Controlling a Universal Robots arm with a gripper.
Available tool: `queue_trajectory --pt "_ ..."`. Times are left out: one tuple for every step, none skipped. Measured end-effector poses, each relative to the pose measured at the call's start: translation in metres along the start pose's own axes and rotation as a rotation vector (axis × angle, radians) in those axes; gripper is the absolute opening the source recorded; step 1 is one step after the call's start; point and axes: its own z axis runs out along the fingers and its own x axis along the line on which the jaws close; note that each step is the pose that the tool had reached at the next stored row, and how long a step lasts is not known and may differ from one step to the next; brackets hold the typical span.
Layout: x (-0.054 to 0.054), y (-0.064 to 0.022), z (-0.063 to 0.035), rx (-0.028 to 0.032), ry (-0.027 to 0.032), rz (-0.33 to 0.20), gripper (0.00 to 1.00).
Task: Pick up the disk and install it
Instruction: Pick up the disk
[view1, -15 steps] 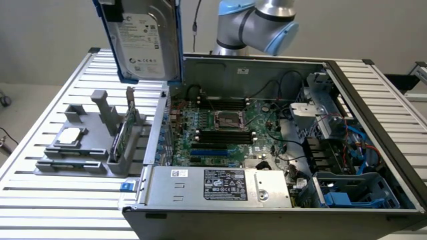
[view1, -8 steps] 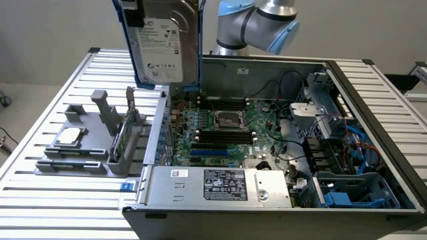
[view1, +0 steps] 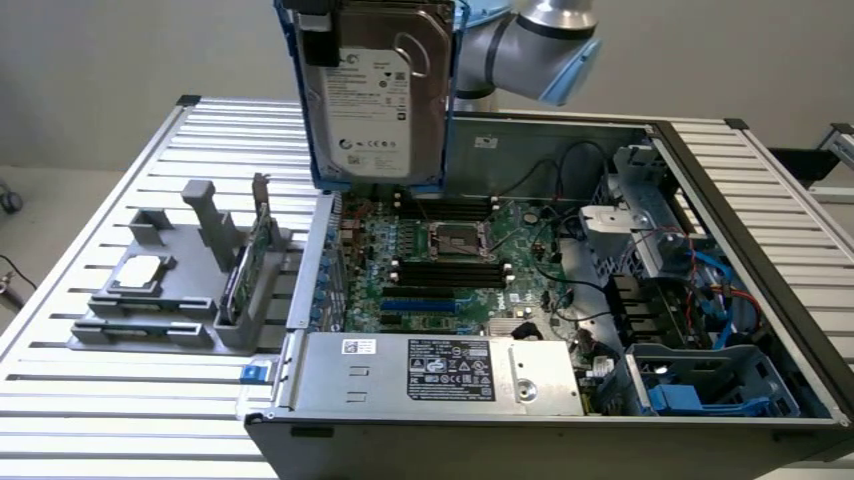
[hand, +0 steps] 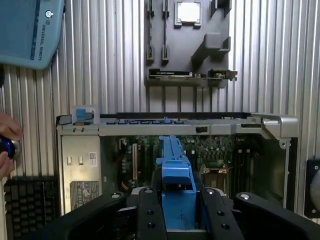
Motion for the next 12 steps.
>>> queue_trajectory --pt "0.002 -0.0046 -0.0001 0.0000 0.0000 0.000 0.33" --pt "0.004 -0.0090 -0.0001 0.0000 -0.0001 0.000 0.33" --pt "0.005 -0.0136 -0.0003 -0.0001 0.0000 0.000 0.33" --pt "0.007 -0.0184 -0.0004 -0.0002 0.0000 0.000 0.33" --pt "0.009 -0.0228 -0.0005 -0.0002 0.0000 0.000 0.33" --pt "0.013 -0.0319 -0.0006 -0.0002 -0.0001 0.000 0.33" --pt "0.014 -0.0364 -0.0007 -0.0003 0.0000 0.000 0.33" --pt "0.016 -0.0412 -0.0008 -0.0004 0.0000 0.000 0.33" --pt "0.018 -0.0458 -0.0009 -0.0004 -0.0001 0.000 0.33" --pt "0.020 -0.0503 -0.0010 -0.0005 0.0000 0.000 0.33" --pt "0.022 -0.0548 -0.0011 -0.0005 0.0000 0.000 0.33" --pt "0.023 -0.0593 -0.0012 -0.0006 0.0000 0.000 0.33"
